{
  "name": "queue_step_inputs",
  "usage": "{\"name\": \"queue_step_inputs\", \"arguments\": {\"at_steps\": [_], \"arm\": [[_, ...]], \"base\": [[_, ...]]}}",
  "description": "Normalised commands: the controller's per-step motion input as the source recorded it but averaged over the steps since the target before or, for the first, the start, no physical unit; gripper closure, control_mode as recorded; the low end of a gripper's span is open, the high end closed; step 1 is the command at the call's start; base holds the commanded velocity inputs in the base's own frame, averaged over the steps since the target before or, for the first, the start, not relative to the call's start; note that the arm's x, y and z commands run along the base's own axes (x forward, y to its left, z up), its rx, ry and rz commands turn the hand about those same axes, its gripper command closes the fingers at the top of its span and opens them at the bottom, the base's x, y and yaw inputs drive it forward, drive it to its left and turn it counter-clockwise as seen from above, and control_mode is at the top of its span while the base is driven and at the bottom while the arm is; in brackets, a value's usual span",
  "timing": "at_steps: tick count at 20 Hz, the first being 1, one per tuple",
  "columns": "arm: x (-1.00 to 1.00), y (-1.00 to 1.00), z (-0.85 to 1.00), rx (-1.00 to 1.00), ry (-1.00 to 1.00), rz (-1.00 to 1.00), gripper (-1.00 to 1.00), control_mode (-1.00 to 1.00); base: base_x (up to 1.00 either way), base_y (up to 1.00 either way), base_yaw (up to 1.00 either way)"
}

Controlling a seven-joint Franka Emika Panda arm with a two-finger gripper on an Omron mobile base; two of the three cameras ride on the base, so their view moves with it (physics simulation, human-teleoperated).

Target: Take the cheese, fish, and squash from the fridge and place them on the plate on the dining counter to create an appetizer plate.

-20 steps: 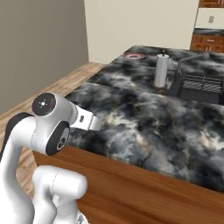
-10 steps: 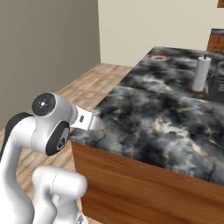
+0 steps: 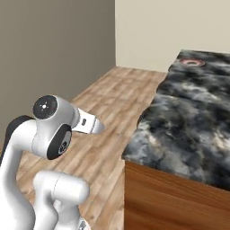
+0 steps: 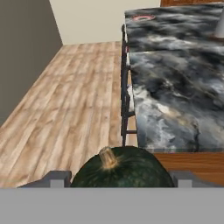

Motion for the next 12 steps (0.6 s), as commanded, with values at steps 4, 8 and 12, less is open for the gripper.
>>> {"name": "queue_step_inputs", "arguments": {"at_steps": [4, 8, 12], "arm": [[0.00, 0.00, 0.00, 0.00, 0.00, 0.00, 1.00, 1.00], [0.00, 0.00, 0.00, 0.00, 0.00, 0.00, 1.00, 1.00], [0.00, 0.00, 0.00, 0.00, 0.00, 0.00, 1.00, 1.00]], "base": [[0.56, 1.00, 0.00], [0.99, 0.92, -0.38], [1.00, 0.83, -0.67]]}}
